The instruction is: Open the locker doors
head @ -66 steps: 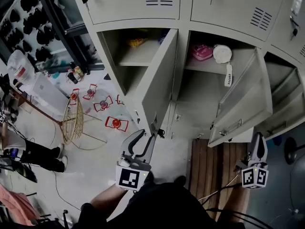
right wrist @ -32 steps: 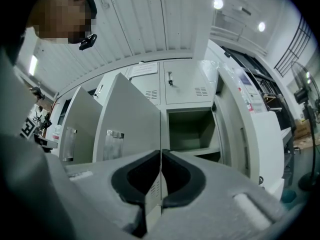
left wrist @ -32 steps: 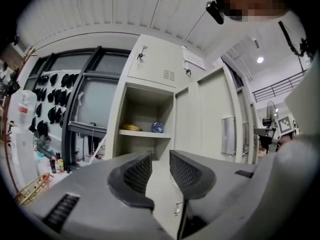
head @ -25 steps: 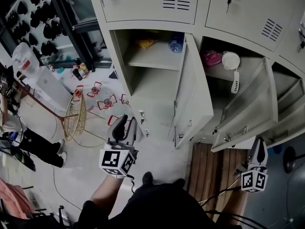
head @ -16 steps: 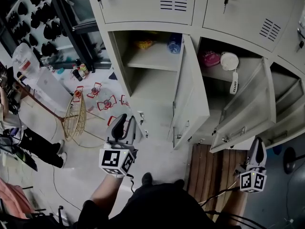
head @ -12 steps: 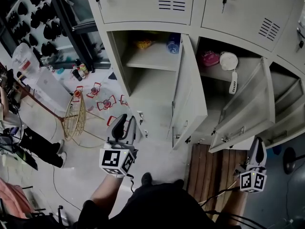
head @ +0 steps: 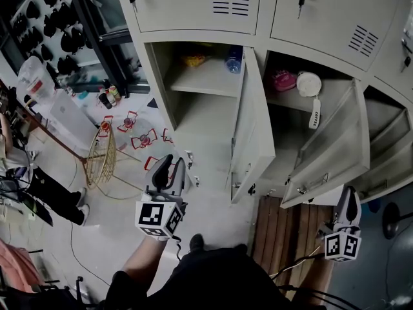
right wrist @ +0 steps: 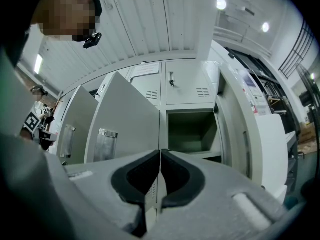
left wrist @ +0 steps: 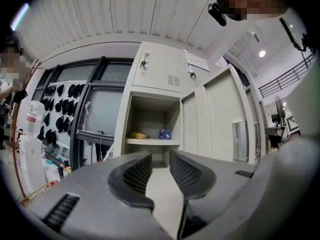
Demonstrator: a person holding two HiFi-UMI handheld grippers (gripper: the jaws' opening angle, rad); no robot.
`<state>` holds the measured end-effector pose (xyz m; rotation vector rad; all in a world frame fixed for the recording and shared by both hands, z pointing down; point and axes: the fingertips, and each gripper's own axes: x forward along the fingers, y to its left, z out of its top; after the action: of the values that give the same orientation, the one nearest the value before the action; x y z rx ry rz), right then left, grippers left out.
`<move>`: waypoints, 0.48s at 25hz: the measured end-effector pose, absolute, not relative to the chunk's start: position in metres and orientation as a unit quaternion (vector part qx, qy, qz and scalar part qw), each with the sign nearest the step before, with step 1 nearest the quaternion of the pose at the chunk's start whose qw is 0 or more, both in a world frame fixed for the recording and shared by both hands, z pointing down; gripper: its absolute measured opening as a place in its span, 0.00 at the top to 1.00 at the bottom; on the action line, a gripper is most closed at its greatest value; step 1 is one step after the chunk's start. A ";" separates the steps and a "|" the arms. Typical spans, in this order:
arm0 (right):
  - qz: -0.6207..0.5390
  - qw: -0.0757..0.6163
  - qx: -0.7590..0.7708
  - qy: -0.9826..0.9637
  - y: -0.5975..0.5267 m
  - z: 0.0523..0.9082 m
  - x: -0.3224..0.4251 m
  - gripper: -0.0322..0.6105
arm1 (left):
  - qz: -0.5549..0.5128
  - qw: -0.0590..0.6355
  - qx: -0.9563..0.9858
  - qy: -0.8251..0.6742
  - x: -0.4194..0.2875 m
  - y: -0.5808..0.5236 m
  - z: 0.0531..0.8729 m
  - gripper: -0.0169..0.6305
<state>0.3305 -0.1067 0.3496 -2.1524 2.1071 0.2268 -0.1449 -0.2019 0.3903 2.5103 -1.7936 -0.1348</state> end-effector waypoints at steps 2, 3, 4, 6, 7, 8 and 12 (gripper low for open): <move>0.075 0.058 -0.711 0.697 -0.107 0.348 0.331 0.95 | -0.044 0.027 0.812 -0.582 -0.144 -0.201 0.391 0.81; 0.075 0.057 -0.711 0.697 -0.107 0.348 0.331 0.95 | -0.044 0.027 0.812 -0.582 -0.143 -0.201 0.391 0.81; 0.075 0.057 -0.711 0.697 -0.108 0.347 0.331 0.95 | -0.044 0.028 0.812 -0.582 -0.143 -0.201 0.391 0.81; 0.077 0.058 -0.708 0.699 -0.108 0.348 0.331 0.95 | -0.044 0.029 0.811 -0.583 -0.143 -0.201 0.392 0.81; 0.079 0.059 -0.707 0.701 -0.109 0.348 0.331 0.95 | -0.043 0.029 0.811 -0.583 -0.143 -0.201 0.392 0.81; 0.079 0.058 -0.706 0.702 -0.109 0.348 0.330 0.95 | -0.042 0.030 0.811 -0.583 -0.142 -0.201 0.393 0.81; 0.075 0.055 -0.705 0.703 -0.109 0.345 0.328 0.95 | -0.041 0.031 0.811 -0.583 -0.141 -0.200 0.393 0.81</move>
<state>0.3277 -0.1093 0.3445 -2.1412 2.1348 0.2271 -0.1406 -0.2000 0.3933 2.4975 -1.7968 -0.1259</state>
